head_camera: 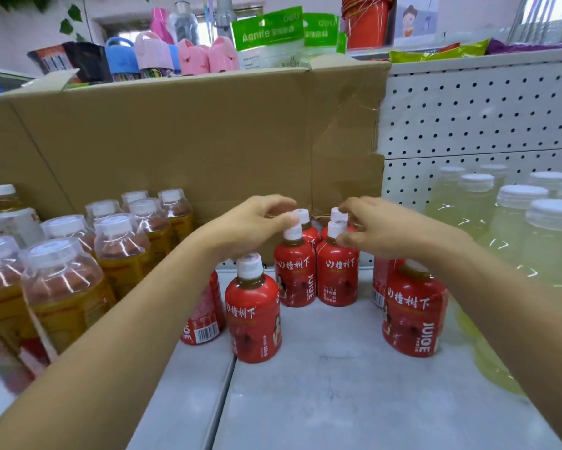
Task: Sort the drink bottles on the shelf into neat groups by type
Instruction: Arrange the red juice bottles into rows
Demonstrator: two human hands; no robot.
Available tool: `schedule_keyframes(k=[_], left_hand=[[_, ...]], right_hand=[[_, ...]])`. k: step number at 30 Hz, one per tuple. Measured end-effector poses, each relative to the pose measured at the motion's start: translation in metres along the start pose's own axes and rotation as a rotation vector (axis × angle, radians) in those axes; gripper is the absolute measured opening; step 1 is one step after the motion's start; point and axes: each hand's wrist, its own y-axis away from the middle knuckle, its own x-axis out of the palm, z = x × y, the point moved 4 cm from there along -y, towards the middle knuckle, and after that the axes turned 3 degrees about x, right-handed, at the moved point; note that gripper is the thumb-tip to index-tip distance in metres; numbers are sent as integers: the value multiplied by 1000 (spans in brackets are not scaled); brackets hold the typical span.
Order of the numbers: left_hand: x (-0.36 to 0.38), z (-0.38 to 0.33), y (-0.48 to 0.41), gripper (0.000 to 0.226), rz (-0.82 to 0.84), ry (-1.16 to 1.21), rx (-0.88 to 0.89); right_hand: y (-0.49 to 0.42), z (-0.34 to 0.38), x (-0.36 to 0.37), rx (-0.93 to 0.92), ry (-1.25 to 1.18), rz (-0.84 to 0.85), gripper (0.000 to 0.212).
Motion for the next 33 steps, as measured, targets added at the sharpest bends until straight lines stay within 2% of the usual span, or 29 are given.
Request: schedule_keyframes(k=[2,4,6,9,11,14,19,24,29,33], left_hand=[[0,-2,24,36,-81,91,29],[9,-1,49,43,-68,171,39],[16,3,66,48,-55,216,24],[19,14,78,22,-115,322,-17],[22,20,80,30,-142,379,-31],[28,19,77,31,-181,393,-13],[45,3,59,24,-213,467,56],[62,2,53,20,-330,462,112],[69,16,59,33,-273,654,94],[68,16,60,33,-299,683,115]], right_hand=[[18,-7,-3,44,-47,-42,48],[34,-16,-2,91,-132,-59,40],[46,-25,4,125,-311,-91,28],[58,-40,11,180,-664,-179,14],[62,-45,17,194,-836,-204,17],[59,-43,25,151,-834,-252,32],[50,-12,35,42,-879,-235,19],[53,-8,46,-10,-914,-299,23],[60,-15,61,-19,-1044,-296,28],[61,-18,61,-39,-1093,-291,25]])
